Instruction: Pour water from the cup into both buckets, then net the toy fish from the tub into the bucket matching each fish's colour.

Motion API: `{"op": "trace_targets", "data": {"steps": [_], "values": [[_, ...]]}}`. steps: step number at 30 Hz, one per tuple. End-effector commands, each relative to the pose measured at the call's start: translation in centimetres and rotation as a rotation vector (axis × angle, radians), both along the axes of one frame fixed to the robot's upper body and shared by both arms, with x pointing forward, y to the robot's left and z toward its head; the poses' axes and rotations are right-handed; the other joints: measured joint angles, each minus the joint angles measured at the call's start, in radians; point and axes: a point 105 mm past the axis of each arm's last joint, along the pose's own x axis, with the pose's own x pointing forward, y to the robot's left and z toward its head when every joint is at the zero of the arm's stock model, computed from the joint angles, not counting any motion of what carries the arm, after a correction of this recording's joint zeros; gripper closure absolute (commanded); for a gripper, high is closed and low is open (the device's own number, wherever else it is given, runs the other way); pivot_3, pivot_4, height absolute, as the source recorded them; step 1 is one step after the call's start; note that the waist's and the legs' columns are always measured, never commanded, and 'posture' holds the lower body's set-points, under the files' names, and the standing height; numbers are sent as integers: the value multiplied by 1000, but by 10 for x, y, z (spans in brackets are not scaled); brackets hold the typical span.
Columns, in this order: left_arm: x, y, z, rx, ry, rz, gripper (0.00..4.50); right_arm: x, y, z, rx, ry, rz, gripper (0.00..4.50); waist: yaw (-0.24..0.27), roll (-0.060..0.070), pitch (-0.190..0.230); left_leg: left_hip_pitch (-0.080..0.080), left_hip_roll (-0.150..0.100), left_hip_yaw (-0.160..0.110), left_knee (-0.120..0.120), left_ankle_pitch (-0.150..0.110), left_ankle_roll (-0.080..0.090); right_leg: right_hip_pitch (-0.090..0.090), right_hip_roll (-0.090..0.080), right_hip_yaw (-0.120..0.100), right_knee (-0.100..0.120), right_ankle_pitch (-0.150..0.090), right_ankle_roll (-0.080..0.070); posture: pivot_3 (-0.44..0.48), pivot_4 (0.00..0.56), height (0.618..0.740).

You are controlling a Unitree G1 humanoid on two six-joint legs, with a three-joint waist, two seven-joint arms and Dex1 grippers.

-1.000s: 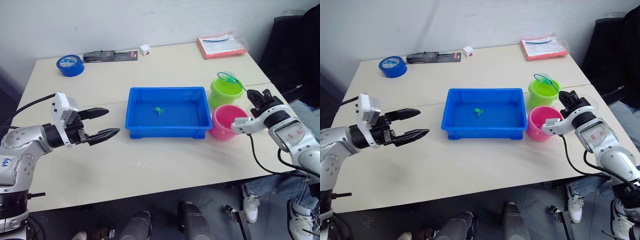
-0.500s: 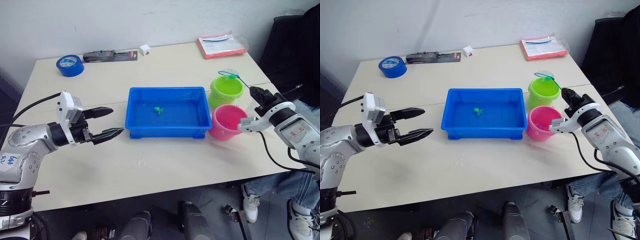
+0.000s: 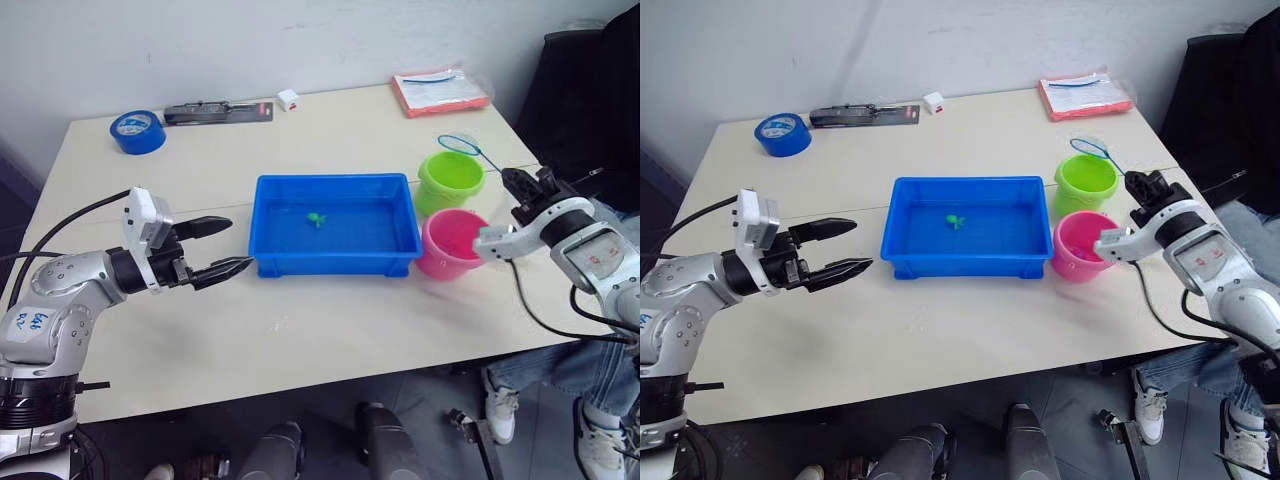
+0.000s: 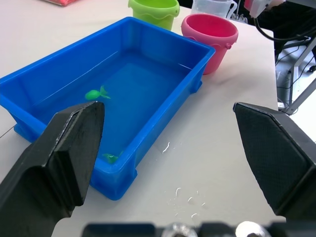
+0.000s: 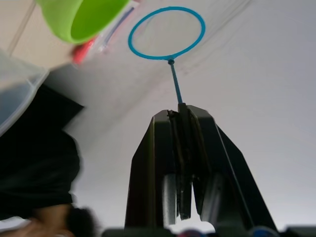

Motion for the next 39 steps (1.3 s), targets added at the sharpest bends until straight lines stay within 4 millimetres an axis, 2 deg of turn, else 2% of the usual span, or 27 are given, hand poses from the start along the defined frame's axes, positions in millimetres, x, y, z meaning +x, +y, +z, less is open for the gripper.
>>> {"op": "trace_targets", "data": {"steps": [1,6,13,20,26,29,31,33,39], "values": [[1,9,16,9,-63,28,0,-7,6,24,265,113,23,3725,1,0,0,0,0,0,0,0,0,0,0,0,0,0,0,0,150,740],[3,18,21,15,-67,52,0,-11,12,21,619,335,34,3725,4,0,0,0,0,-2,1,0,1,2,0,-2,-2,0,1,0,150,740],[-1,29,24,31,-67,87,0,-9,37,29,1141,572,96,3725,1,0,0,0,1,-2,1,-1,1,1,0,-2,-1,0,1,0,150,740],[-10,43,24,63,-47,142,0,-11,71,2,1565,928,-23,3725,6,0,0,-1,1,-4,1,-1,1,1,-1,-4,0,1,0,0,150,740],[-19,50,21,91,-26,160,0,-19,91,-8,1645,1097,-94,3725,7,0,0,-2,0,-6,1,-1,1,2,-2,-6,1,1,0,0,150,740],[-20,51,21,90,-24,162,0,-19,94,-11,1649,1120,-135,3725,7,0,0,-2,0,-6,1,-1,1,1,-2,-6,1,1,0,0,150,740],[-22,50,20,94,-21,163,0,-20,92,-25,1592,1136,-198,3725,7,0,0,-2,0,-6,1,-1,1,1,-2,-6,1,1,0,0,150,740],[-24,49,18,98,-18,163,0,-17,92,-36,1575,1148,-243,3725,7,0,0,-2,0,-6,1,-1,2,1,-2,-6,0,1,0,0,150,740],[-26,45,15,116,-8,158,0,-4,104,-52,1606,1158,-297,3725,3,0,0,-2,0,-6,1,-1,2,1,-2,-7,1,1,0,0,150,740]]}}
